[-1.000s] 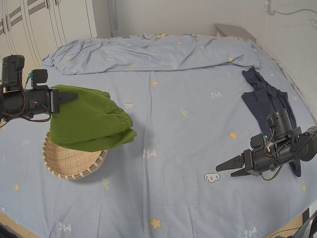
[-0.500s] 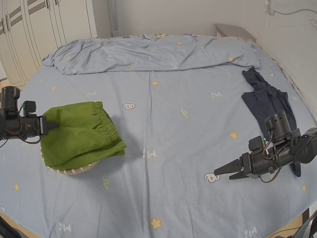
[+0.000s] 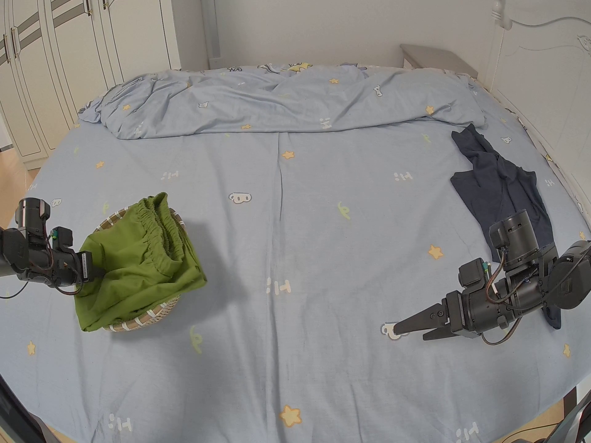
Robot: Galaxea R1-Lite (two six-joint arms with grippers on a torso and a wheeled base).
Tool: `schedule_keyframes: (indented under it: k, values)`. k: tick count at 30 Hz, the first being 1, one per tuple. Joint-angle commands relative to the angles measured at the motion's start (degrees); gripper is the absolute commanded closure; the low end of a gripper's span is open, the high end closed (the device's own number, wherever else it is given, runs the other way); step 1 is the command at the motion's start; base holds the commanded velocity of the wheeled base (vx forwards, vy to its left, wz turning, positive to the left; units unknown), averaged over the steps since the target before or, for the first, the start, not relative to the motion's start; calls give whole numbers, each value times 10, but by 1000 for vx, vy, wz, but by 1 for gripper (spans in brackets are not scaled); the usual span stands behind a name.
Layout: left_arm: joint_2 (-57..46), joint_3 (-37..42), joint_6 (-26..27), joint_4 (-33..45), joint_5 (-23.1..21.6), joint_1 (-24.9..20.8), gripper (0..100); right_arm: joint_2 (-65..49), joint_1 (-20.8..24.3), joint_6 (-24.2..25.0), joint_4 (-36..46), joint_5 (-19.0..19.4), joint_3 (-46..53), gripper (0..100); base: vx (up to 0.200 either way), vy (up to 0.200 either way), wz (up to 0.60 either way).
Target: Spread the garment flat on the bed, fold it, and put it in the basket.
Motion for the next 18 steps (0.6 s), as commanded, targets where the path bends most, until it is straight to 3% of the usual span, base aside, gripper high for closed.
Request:
schedule_keyframes:
  k: [1,8,17,18]
  values:
    - [75,-24,0,1,25,-11,100,1,1,0,0,0,0,0,0,0,0]
    - [94,-25,-1,1,78,-50,100,2,1,-1,0,-1,-1,0,0,0,0]
    - [89,-10,0,0,88,-70,100,1,1,-1,0,-2,0,0,0,0,0]
    - [88,-7,0,0,88,-72,0,1,1,-1,0,-2,0,0,0,0,0]
